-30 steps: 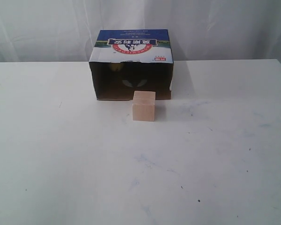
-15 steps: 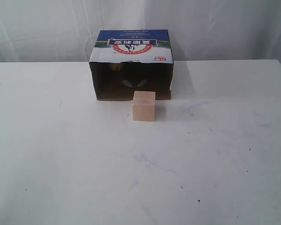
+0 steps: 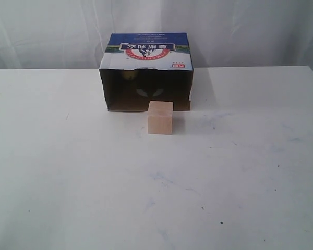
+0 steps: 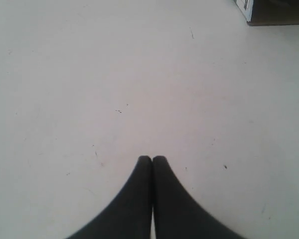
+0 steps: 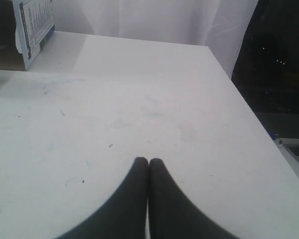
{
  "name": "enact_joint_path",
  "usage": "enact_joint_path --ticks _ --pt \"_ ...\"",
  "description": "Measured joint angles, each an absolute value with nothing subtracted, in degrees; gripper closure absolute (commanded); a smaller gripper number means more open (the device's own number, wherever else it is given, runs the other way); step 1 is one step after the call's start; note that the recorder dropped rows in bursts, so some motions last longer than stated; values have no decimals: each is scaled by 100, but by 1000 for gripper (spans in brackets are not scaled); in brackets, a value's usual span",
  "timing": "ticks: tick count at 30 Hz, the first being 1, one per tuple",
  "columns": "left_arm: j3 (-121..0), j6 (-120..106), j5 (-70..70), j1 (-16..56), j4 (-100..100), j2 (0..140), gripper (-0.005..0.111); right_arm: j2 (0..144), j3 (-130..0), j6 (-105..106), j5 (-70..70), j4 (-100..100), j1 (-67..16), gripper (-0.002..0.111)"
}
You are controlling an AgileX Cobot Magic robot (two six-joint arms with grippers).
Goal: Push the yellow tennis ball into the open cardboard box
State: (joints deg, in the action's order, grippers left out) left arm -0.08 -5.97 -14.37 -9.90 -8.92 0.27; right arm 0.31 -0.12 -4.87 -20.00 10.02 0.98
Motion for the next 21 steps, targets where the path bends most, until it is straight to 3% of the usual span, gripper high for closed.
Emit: enact_joint_path --ticks 21 --pt "-8 -631 -1437 -990 -934 27 107 31 -12 -487 -2000 1002 98 108"
